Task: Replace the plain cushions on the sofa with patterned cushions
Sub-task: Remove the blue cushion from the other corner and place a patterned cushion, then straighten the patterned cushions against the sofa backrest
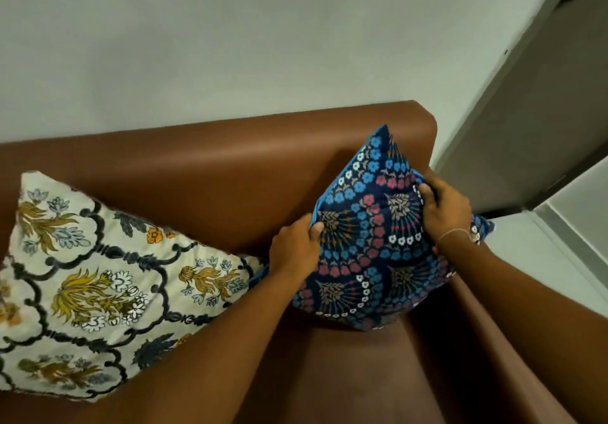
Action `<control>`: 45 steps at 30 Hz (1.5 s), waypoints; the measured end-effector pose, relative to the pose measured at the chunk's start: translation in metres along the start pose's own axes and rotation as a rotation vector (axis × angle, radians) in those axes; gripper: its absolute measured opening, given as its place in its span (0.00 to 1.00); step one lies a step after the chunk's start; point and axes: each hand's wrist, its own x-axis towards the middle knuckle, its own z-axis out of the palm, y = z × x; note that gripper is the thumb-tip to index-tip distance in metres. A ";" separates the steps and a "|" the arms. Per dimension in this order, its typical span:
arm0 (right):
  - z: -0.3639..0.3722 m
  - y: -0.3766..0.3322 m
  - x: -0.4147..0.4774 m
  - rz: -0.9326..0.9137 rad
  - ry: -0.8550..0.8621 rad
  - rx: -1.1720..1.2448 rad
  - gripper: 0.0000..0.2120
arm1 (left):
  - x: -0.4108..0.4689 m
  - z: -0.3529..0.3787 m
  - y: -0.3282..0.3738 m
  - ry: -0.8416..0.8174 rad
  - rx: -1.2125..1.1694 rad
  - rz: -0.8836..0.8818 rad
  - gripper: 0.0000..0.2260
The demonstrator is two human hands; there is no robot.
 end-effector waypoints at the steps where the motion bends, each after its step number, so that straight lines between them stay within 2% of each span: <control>1: 0.010 0.004 -0.005 0.010 0.004 -0.023 0.14 | 0.004 0.006 -0.003 0.003 0.012 -0.019 0.16; 5: 0.036 0.010 -0.015 0.057 0.020 -0.140 0.13 | 0.013 0.021 -0.007 0.022 0.053 -0.050 0.16; 8: 0.035 0.011 -0.010 0.100 -0.034 -0.162 0.14 | 0.011 0.014 -0.013 0.000 0.054 0.004 0.18; 12: 0.022 0.005 -0.014 0.156 0.014 -0.007 0.19 | 0.005 -0.016 -0.025 0.009 0.120 0.089 0.21; 15: 0.010 -0.010 -0.038 0.236 0.123 0.143 0.24 | -0.006 -0.048 -0.033 0.102 0.212 0.163 0.20; 19: 0.006 -0.068 -0.075 0.147 0.286 0.257 0.26 | -0.022 -0.110 -0.050 0.241 0.309 0.362 0.21; 21: 0.008 -0.114 -0.086 0.113 0.283 0.324 0.27 | -0.029 -0.151 -0.060 0.295 0.348 0.432 0.22; 25: 0.028 -0.243 -0.118 -0.100 0.156 0.444 0.28 | -0.056 -0.257 -0.111 0.404 0.382 0.424 0.25; 27: 0.045 -0.310 -0.140 -0.245 0.097 0.441 0.28 | -0.073 -0.315 -0.152 0.454 0.406 0.362 0.25; 31: 0.100 -0.438 -0.206 -0.443 -0.154 0.416 0.28 | -0.119 -0.428 -0.263 0.568 0.484 0.188 0.27; 33: 0.134 -0.488 -0.244 -0.536 -0.295 0.378 0.28 | -0.144 -0.475 -0.324 0.572 0.513 0.080 0.31; 36: 0.183 -0.532 -0.297 -0.631 -0.495 0.368 0.30 | -0.177 -0.517 -0.410 0.492 0.490 -0.085 0.44; 38: 0.217 -0.549 -0.329 -0.580 -0.698 0.375 0.35 | -0.198 -0.533 -0.461 0.386 0.440 -0.222 0.54; 41: 0.253 -0.564 -0.366 -0.441 -1.020 0.367 0.48 | -0.218 -0.537 -0.519 0.126 0.461 -0.348 0.67; 43: 0.273 -0.573 -0.383 -0.308 -1.136 0.400 0.57 | -0.226 -0.530 -0.548 0.016 0.499 -0.344 0.69; 45: 0.289 -0.578 -0.394 -0.154 -1.151 0.351 0.60 | -0.228 -0.517 -0.564 0.057 0.505 -0.299 0.66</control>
